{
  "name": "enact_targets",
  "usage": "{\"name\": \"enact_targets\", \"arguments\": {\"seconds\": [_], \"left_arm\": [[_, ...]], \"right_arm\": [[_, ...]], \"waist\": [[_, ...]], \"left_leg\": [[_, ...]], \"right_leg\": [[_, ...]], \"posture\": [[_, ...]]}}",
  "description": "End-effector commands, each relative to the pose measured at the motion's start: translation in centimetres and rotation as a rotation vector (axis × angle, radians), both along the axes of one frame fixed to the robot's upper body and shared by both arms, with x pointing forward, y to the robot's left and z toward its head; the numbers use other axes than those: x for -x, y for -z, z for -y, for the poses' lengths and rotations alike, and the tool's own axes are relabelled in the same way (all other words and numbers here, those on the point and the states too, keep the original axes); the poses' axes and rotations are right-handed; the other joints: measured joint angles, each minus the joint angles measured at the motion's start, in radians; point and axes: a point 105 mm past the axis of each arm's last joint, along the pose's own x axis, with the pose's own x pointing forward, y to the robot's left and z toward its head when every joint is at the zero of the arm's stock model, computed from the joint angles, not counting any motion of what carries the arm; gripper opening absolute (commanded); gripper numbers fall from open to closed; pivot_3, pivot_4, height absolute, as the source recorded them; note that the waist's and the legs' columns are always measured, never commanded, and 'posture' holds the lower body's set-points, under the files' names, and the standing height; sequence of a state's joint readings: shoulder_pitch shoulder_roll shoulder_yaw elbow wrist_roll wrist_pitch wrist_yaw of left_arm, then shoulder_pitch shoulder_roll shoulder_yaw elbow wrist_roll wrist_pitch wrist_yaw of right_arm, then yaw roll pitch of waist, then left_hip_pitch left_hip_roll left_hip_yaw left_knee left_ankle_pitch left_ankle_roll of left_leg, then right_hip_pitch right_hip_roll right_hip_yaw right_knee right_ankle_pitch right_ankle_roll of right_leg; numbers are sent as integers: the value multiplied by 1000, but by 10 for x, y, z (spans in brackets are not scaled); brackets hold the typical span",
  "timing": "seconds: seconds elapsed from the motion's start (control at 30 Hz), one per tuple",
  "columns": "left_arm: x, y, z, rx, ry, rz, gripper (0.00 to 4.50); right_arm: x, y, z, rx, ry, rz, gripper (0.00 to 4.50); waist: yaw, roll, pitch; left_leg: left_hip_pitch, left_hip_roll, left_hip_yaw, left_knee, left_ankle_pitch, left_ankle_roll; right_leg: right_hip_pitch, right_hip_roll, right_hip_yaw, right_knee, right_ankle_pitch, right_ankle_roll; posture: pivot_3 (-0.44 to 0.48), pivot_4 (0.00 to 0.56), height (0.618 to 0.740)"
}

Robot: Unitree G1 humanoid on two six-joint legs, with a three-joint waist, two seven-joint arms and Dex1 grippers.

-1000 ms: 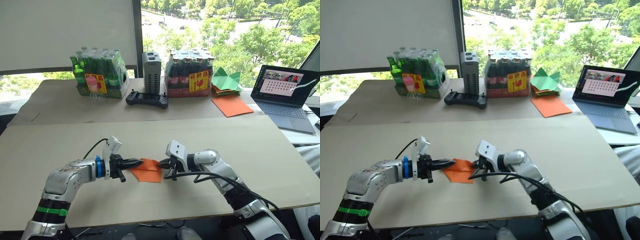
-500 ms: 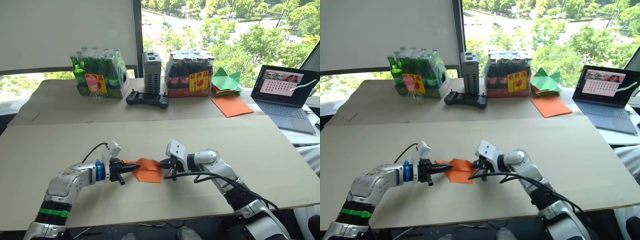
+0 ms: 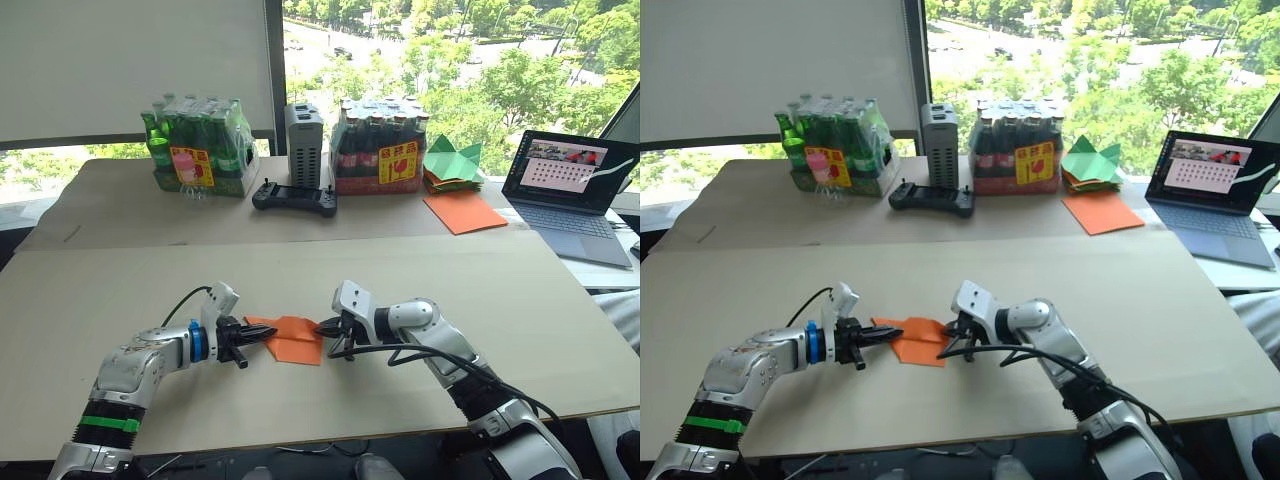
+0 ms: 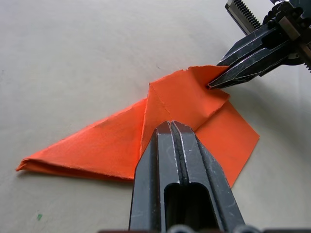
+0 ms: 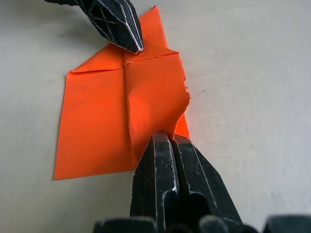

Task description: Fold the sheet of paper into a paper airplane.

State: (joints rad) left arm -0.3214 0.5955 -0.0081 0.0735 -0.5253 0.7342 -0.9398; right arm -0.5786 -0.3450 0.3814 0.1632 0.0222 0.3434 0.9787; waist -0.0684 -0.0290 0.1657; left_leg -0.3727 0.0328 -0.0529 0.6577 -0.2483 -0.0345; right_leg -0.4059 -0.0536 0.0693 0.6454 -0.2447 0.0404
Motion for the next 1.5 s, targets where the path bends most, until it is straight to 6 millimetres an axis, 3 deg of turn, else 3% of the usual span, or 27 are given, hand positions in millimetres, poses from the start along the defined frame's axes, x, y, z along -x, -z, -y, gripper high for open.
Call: {"name": "enact_targets", "arguments": {"seconds": [0.03, 0.23, 0.47, 0.67, 0.77, 1.17, 1.27, 1.5], "left_arm": [[-1, 3, -3, -17, -14, -1, 0], [2, 12, -2, -25, -12, -22, 0], [2, 13, -1, -25, -10, -26, 0], [0, 13, 0, -27, -6, -26, 0], [-1, 13, 0, -28, -3, -25, 0], [-6, 9, -1, -32, 0, -14, 0], [-6, 8, 0, -32, 1, -13, 0], [-6, 8, 1, -31, 4, -13, 0]], "right_arm": [[2, -5, -1, -2, -7, 12, 18], [2, -10, 0, -26, 0, 4, 18], [-6, -24, 1, -89, 62, 33, 2314], [-10, -62, -2, -297, 141, 75, 4361], [-2, -79, -6, -394, 131, 93, 4014], [15, -47, -21, -350, 187, 19, 30], [14, -30, -25, -290, 218, -21, 30], [19, -22, -38, -275, 212, -68, 30]], "waist": [[0, 0, 0], [1, 0, 0], [3, 0, 0], [5, 0, 0], [6, 0, 0], [8, 0, 0], [8, 0, 0], [8, 0, 0]], "left_leg": [[0, 0, 0, 0, 0, 0], [0, 0, 0, 0, 0, 0], [0, 0, 0, 0, 0, 0], [0, 0, 0, 0, 0, 0], [0, 0, 0, 0, 0, 0], [0, 0, 0, 0, 0, 0], [0, 0, 0, 0, 0, 0], [0, 0, 0, 0, 0, 0]], "right_leg": [[0, 0, 0, 0, 0, 0], [0, 0, 0, 0, 0, 0], [0, 0, 0, 0, 0, 0], [0, 0, 0, 0, 0, 0], [0, 0, 0, 0, 0, 0], [0, 0, 0, 0, 0, 0], [0, 0, 0, 0, -1, 1], [0, 0, 0, 0, -1, 2]], "posture": [[0, 150, 740], [0, 150, 740], [0, 150, 740], [0, 150, 740], [0, 150, 740], [0, 150, 740], [0, 150, 740], [0, 150, 740]]}}
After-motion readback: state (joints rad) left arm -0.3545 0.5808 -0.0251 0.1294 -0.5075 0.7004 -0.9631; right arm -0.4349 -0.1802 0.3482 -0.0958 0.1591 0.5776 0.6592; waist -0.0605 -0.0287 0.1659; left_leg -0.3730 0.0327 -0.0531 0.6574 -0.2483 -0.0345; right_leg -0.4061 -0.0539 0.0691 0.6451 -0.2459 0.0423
